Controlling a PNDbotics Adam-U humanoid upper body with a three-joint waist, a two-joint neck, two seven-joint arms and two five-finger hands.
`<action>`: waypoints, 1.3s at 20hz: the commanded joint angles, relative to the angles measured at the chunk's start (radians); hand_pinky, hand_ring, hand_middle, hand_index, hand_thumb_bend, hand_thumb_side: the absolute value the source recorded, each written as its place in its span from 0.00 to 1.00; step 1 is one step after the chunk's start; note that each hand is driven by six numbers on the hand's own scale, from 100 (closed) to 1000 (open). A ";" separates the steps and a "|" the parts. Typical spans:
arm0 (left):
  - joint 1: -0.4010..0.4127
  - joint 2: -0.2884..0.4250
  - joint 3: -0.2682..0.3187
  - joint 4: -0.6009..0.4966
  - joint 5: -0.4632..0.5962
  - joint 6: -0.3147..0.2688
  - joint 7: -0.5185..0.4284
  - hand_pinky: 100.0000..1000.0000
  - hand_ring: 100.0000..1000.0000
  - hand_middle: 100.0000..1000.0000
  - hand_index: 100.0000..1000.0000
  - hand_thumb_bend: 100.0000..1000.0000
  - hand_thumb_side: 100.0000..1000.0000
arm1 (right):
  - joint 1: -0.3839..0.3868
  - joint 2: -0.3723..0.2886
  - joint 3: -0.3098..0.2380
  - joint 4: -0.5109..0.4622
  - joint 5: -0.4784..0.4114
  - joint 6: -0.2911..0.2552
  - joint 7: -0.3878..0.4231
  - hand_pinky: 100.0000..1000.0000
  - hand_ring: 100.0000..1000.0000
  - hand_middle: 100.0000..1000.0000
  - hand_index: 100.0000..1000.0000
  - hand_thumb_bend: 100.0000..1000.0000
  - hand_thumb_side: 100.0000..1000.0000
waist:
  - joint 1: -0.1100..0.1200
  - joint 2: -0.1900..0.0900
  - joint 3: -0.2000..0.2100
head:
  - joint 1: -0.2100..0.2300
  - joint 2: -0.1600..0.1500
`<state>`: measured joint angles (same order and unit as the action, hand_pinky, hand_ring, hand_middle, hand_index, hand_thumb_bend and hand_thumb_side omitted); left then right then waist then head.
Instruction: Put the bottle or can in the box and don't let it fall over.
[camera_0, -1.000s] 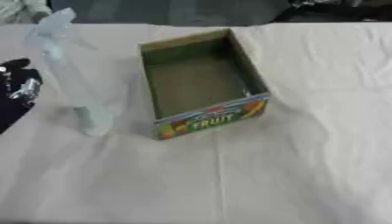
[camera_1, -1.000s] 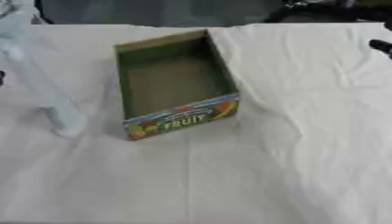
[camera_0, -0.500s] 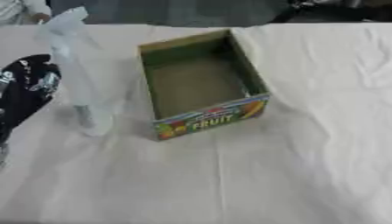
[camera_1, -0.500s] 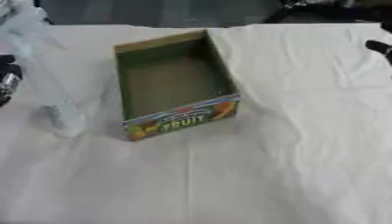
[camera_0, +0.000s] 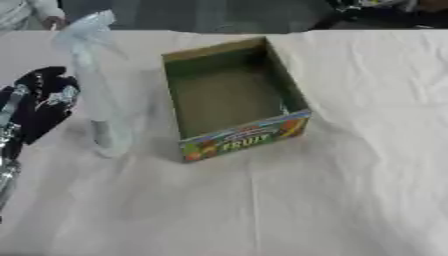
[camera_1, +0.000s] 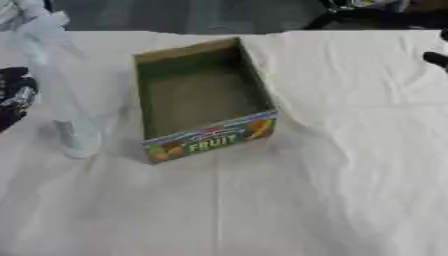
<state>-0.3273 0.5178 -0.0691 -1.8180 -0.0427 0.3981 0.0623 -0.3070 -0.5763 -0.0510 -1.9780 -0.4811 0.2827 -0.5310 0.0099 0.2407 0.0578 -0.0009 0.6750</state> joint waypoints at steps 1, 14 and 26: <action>-0.006 0.018 0.020 -0.049 -0.003 0.007 -0.003 1.00 0.86 0.71 0.87 0.00 0.44 | -0.007 -0.017 -0.005 -0.022 -0.002 0.004 -0.001 0.74 0.91 0.92 0.92 0.00 1.00 | 0.000 -0.010 0.003 | 0.003 -0.013; 0.028 0.035 0.062 -0.146 -0.025 0.000 -0.067 1.00 0.89 0.75 0.90 0.00 0.53 | -0.002 -0.018 -0.006 -0.022 0.000 0.007 -0.001 0.74 0.91 0.93 0.93 0.00 1.00 | 0.001 -0.012 0.009 | -0.006 -0.018; 0.025 0.033 0.066 -0.132 -0.040 0.005 -0.175 1.00 0.91 0.77 0.91 0.00 0.66 | 0.001 -0.014 -0.005 -0.022 -0.001 0.009 -0.001 0.75 0.91 0.93 0.93 0.00 1.00 | 0.001 -0.008 0.009 | -0.002 -0.024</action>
<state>-0.2910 0.5206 -0.0149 -1.9411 -0.0806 0.4034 -0.1040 -0.2985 -0.5758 -0.0487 -1.9780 -0.4811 0.2892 -0.5309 0.0103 0.2424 0.0672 -0.0048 0.6650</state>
